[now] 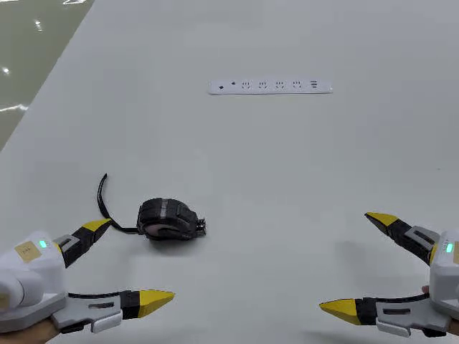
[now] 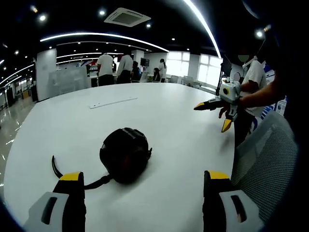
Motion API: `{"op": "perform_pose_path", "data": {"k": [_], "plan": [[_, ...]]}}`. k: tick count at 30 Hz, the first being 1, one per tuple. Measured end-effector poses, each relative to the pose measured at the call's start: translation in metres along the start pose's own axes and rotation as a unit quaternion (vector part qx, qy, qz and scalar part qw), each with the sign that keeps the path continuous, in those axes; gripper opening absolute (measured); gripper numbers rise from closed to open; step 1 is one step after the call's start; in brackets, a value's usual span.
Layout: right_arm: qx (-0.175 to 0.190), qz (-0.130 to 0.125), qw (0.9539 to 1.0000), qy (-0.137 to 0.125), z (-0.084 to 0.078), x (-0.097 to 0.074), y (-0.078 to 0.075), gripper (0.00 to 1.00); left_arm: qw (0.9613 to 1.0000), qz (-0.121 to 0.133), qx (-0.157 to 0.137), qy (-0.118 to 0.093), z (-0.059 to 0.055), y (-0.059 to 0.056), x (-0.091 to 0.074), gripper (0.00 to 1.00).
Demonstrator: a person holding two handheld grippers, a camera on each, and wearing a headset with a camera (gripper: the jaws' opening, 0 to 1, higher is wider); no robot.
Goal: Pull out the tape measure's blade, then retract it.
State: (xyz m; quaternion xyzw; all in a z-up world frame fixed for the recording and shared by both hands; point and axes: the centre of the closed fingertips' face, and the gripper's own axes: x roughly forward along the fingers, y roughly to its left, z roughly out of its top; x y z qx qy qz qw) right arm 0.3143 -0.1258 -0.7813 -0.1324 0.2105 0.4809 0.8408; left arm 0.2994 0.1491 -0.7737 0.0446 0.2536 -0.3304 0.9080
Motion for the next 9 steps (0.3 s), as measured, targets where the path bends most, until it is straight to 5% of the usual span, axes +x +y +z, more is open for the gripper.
{"op": "perform_pose_path", "data": {"k": [9], "plan": [[0.002, -0.001, 1.0, 0.0, -0.0006, -0.0007, -0.0004, 1.0, 1.0, 0.002, -0.003, -0.005, 0.0012, 0.0004, -0.0011, 1.0]]}}
